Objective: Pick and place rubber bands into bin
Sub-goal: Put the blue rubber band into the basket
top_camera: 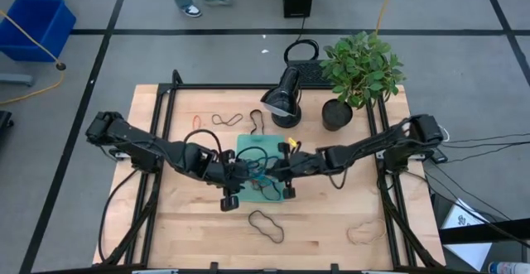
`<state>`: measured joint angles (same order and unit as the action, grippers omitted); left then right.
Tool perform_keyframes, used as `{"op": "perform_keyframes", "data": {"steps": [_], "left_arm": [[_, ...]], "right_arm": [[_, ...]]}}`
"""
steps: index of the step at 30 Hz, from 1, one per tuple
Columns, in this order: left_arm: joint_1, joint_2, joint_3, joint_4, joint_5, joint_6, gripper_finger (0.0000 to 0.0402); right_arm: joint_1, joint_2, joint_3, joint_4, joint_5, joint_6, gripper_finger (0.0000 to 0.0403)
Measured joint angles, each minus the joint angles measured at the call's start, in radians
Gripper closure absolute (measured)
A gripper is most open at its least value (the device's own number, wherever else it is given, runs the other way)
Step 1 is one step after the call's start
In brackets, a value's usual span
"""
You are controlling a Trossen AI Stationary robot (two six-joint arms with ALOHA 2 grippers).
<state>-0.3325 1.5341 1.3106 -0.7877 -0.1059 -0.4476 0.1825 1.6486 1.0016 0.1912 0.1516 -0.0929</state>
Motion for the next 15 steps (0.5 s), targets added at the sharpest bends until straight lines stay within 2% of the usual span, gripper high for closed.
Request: {"op": "perform_keyframes", "data": {"steps": [7, 15], "left_arm": [[-0.031, 0.000, 0.000, 0.041, -0.001, -0.015, 0.0314], [-0.073, 0.000, 0.000, 0.167, 0.000, -0.004, 0.0314]], "right_arm": [[0.000, 0.111, 0.000, 0.000, 0.000, 0.001, 0.0403], [0.000, 0.145, 0.000, 0.004, 0.005, -0.001, 0.0403]]}}
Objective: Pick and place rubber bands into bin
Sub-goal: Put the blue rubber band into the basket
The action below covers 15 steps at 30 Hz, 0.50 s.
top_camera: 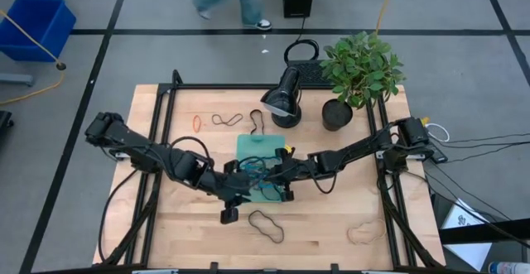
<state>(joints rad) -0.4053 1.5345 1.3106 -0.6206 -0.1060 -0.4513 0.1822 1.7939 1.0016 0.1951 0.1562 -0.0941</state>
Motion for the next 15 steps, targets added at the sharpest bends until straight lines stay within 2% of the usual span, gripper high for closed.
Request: {"op": "perform_keyframes", "data": {"steps": [11, 15], "left_arm": [[-0.043, 0.008, 0.000, 0.150, -0.022, 0.027, 0.0314], [-0.052, 0.017, -0.001, 0.145, -0.037, 0.024, 0.0314]], "right_arm": [[0.000, 0.000, 0.000, 0.003, -0.001, -0.004, 0.0381], [0.000, 0.000, 0.000, 0.003, -0.001, -0.004, 0.0379]]}}
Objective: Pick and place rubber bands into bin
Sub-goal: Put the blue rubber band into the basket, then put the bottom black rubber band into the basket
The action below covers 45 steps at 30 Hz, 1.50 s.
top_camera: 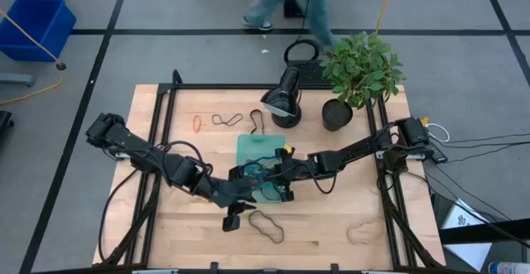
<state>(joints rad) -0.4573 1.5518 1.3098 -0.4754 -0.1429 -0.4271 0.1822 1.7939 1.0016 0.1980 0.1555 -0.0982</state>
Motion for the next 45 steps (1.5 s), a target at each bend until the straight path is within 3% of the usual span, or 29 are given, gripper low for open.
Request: {"op": "perform_keyframes", "data": {"steps": [7, 20, 30, 37, 45], "left_arm": [[-0.018, 0.027, 0.002, 0.006, -0.015, -0.090, 0.0314], [-0.023, 0.031, 0.000, -0.011, 0.012, -0.058, 0.0314], [-0.023, 0.031, 0.000, -0.010, 0.011, -0.057, 0.0314], [-0.023, 0.031, 0.000, -0.048, 0.011, -0.015, 0.0314], [-0.023, 0.031, 0.000, -0.081, -0.067, -0.018, 0.0314]], "right_arm": [[0.000, 0.000, 0.000, -0.001, 0.000, 0.010, 0.0378], [0.000, 0.000, 0.000, 0.000, 0.000, 0.018, 0.0374], [0.000, -0.003, 0.000, 0.000, 0.030, 0.008, 0.0270], [0.004, -0.123, 0.000, -0.039, 0.056, 0.007, 0.0230], [0.010, -0.333, -0.050, -0.148, 0.058, 0.118, 0.0232]]}}
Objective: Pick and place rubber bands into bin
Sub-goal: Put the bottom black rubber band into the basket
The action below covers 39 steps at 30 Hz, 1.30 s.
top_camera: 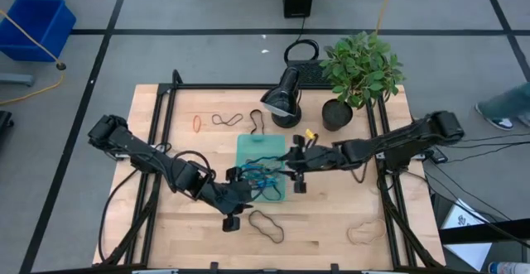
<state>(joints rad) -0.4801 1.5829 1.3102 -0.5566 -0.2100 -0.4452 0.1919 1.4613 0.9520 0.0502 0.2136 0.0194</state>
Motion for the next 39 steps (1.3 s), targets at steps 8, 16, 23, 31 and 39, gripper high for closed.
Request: {"op": "perform_keyframes", "data": {"steps": [8, 16, 23, 31, 39], "left_arm": [[0.010, 0.097, 0.001, -0.001, 0.047, 0.150, 0.0314], [0.008, 0.261, 0.000, 0.011, 0.179, 0.308, 0.0314], [0.001, 0.371, 0.000, 0.079, 0.263, 0.330, 0.0314], [0.003, 0.425, 0.000, 0.134, 0.249, 0.334, 0.0314], [0.007, 0.446, 0.001, 0.124, 0.259, 0.335, 0.0314]], "right_arm": [[0.048, -0.172, -0.144, 0.064, 0.165, 0.023, 0.0229], [0.059, -0.228, -0.217, 0.125, 0.206, 0.037, 0.0233], [0.059, -0.228, -0.227, 0.125, 0.206, 0.049, 0.0231], [0.059, -0.228, -0.227, 0.125, 0.205, 0.048, 0.0231], [0.059, -0.228, -0.227, 0.122, 0.205, 0.045, 0.0230]]}}
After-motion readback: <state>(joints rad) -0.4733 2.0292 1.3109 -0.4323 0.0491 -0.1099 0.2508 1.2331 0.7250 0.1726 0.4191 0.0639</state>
